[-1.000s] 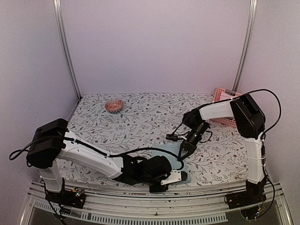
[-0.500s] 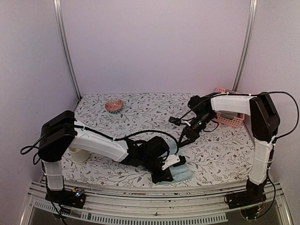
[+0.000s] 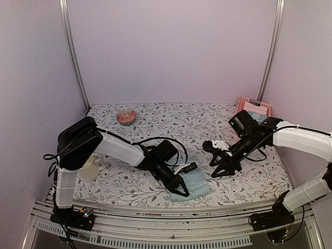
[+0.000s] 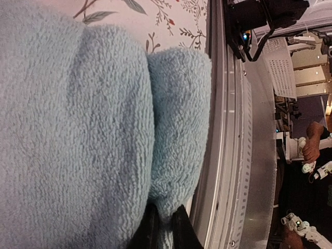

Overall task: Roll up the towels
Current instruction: Roll the towel at the center of the board.

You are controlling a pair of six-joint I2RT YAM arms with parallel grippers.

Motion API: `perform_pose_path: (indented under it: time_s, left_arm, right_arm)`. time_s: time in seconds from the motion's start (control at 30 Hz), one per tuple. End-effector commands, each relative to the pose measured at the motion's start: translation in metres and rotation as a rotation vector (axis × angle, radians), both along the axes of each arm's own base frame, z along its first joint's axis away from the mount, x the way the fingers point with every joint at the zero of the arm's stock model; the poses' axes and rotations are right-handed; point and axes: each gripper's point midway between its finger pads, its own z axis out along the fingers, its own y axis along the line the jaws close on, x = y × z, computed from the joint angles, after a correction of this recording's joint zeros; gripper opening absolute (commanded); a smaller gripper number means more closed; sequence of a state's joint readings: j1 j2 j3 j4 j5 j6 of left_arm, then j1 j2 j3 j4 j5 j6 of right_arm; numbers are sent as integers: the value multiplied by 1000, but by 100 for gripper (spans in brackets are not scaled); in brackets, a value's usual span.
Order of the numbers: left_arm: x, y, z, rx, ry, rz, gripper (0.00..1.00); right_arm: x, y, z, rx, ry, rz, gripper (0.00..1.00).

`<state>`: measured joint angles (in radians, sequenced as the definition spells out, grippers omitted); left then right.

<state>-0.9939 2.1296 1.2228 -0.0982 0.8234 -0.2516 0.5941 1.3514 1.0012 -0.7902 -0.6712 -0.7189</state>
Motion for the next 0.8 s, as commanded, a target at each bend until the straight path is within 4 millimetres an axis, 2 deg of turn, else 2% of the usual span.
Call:
perform_pose_path:
  time_s: [0.0,0.07,0.37,0.57,0.7,0.77]
  left_arm:
    - [-7,22,-39,138,152,49,0]
    - [-5,24,-42,145,158,62,0]
    - [-3,30,-49,171,173,79,0]
    - [-1,30,-47,165,169,81,0]
    - [-1,33,-50,179,155,77,0]
    - [0,35,-50,182,149,77,0]
  right_arm:
    - [-16,19,-32,-119,-231,113,57]
    - [-27,27,-44,-152,-278,160,57]
    - [-47,55,-88,-223,-430,285,56]
    - [-54,60,-115,-267,-403,330,46]
    - [-53,56,-128,-307,-403,339,40]
    - [-53,53,-134,-324,-401,349,33]
